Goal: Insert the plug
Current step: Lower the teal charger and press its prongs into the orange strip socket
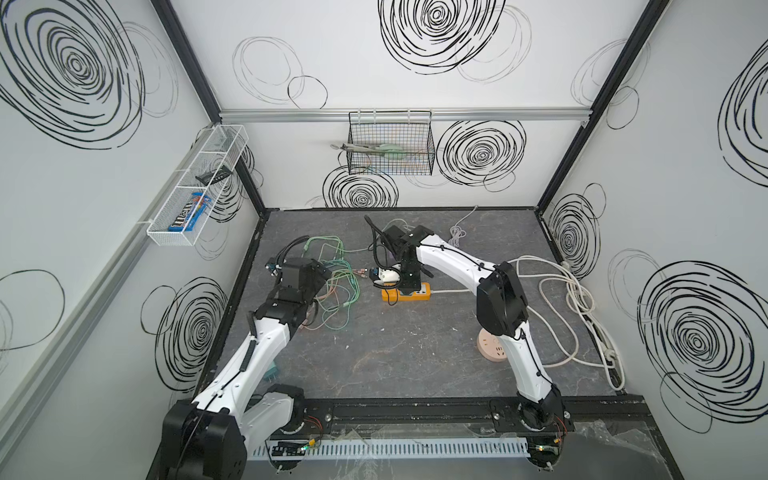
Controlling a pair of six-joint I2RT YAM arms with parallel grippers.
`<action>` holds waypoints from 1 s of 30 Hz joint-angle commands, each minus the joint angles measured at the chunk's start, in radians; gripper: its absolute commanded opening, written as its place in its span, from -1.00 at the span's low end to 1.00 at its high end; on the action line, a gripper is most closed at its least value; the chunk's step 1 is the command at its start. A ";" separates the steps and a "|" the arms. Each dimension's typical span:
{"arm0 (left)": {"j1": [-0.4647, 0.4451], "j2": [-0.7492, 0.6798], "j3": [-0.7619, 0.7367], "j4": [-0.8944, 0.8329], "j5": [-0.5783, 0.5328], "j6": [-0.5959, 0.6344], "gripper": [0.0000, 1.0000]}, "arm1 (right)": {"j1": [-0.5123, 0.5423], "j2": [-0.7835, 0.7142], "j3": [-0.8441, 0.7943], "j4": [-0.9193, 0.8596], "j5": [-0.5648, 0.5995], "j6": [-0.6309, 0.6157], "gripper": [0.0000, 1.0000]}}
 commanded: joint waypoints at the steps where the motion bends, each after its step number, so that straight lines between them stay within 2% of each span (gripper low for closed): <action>1: 0.011 -0.009 -0.013 0.050 0.016 0.027 0.93 | 0.002 0.119 -0.015 0.023 -0.014 -0.041 -1.00; 5: 0.013 -0.015 -0.015 0.069 0.040 0.053 0.92 | -0.019 0.198 -0.007 0.031 -0.029 -0.045 -1.00; 10: 0.025 -0.024 -0.012 0.071 0.034 0.093 0.92 | -0.042 0.175 -0.035 0.051 -0.054 -0.037 -0.97; 13: 0.043 -0.027 -0.009 0.066 0.031 0.098 0.92 | -0.052 0.136 -0.017 0.053 -0.077 -0.015 -0.63; 15: 0.056 -0.028 -0.006 0.068 0.043 0.109 0.92 | -0.062 0.104 0.000 0.042 -0.103 -0.010 -0.29; 19: 0.074 -0.026 0.005 0.046 0.018 0.111 0.92 | -0.067 0.025 0.001 0.043 -0.105 -0.001 0.06; 22: 0.086 -0.022 0.010 0.034 -0.012 0.128 0.93 | -0.077 -0.029 -0.009 0.065 -0.103 0.019 0.59; 23: 0.093 -0.020 0.012 0.043 0.013 0.172 0.92 | -0.080 -0.048 -0.021 0.077 -0.098 0.023 0.96; 28: 0.107 0.005 0.049 0.006 0.093 0.320 0.92 | -0.094 -0.145 -0.123 0.168 -0.054 0.018 0.95; 30: 0.100 0.014 0.058 -0.018 0.089 0.362 0.93 | -0.099 -0.182 -0.174 0.200 -0.041 0.005 0.95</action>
